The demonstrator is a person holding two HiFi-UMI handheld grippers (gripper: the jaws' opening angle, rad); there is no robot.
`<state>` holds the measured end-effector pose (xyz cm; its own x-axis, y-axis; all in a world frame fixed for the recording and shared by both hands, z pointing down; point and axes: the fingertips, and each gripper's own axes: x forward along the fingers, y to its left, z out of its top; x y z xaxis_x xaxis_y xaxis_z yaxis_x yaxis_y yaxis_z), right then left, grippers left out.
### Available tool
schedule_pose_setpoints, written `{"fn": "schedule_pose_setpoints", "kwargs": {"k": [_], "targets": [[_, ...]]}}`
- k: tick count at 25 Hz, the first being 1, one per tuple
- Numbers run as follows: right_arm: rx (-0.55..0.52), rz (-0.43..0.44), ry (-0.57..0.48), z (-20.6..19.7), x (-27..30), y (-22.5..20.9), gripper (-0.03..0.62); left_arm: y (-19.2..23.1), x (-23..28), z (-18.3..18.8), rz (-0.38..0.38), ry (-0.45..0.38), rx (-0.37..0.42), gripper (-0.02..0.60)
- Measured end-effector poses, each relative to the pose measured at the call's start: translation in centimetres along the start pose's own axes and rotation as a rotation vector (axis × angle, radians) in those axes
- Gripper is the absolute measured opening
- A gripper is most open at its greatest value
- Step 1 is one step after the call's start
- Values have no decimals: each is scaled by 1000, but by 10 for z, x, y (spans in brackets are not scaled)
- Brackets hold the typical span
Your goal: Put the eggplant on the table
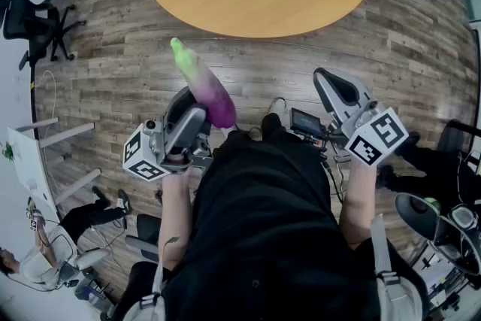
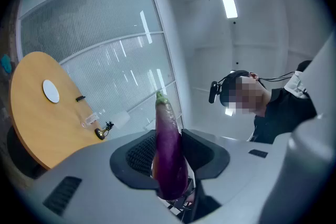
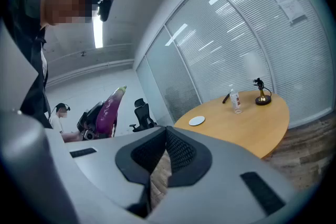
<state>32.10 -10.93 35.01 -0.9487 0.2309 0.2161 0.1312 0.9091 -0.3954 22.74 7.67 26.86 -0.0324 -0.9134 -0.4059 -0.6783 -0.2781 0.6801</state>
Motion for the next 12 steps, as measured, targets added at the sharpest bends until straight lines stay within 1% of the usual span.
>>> {"fn": "schedule_pose_setpoints", "kwargs": {"k": [3,6,9,12], "targets": [[5,-4,3,-4,2,7,17,-1,-6,3,-5,15,16,161],[-9,-9,-2,-15,10,22,17,0,-27,7,-13,12,20,161],[-11,-16,-13,-13,26,53,17,-8,-58,27,-11,-5,19,161],[-13,-8,1,-10,46,85,17,-15,-86,51,0,-22,24,161]]}}
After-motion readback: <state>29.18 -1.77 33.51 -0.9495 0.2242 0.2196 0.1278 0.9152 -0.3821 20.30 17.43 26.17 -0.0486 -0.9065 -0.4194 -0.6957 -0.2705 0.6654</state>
